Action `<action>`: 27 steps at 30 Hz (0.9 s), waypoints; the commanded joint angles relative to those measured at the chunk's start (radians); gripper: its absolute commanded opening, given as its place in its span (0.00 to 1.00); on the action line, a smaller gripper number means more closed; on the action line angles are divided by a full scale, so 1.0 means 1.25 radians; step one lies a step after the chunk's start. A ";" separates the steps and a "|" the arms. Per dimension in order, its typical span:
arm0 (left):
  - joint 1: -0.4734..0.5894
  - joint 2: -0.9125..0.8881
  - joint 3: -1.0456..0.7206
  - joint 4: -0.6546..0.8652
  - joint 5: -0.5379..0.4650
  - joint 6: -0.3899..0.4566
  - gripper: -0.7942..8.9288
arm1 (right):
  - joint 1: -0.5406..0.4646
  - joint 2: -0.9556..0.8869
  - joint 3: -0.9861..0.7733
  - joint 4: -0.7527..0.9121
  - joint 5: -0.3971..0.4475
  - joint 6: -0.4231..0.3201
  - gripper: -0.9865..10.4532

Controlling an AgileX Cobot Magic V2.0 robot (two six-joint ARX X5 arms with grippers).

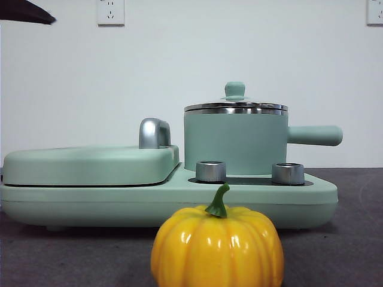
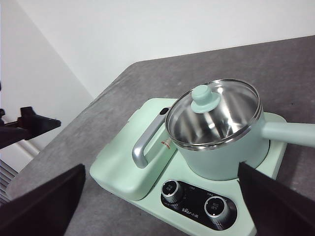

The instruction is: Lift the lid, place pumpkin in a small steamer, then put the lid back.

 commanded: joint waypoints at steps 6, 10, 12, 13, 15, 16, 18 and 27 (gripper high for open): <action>-0.063 0.155 0.139 0.006 -0.031 0.058 0.56 | 0.000 0.003 0.011 0.006 0.001 -0.004 0.52; -0.113 0.265 0.243 -0.005 -0.087 0.092 0.56 | 0.000 0.003 0.011 0.006 0.001 -0.004 0.52; -0.142 0.326 0.305 -0.017 -0.121 0.120 0.56 | 0.000 0.003 0.011 0.006 0.001 -0.004 0.52; -0.154 0.353 0.335 -0.026 -0.139 0.135 0.56 | 0.001 0.003 0.011 0.006 0.001 -0.004 0.52; -0.184 0.421 0.408 -0.053 -0.183 0.171 0.56 | 0.000 0.003 0.011 0.006 0.001 -0.004 0.52; -0.196 0.450 0.440 -0.067 -0.200 0.185 0.56 | 0.000 0.003 0.011 0.006 0.001 -0.004 0.52; -0.221 0.517 0.508 -0.088 -0.234 0.215 0.56 | 0.000 0.003 0.011 0.006 0.001 -0.004 0.52; -0.295 0.729 0.662 -0.052 -0.311 0.285 0.56 | 0.000 0.003 0.011 0.006 0.001 -0.004 0.52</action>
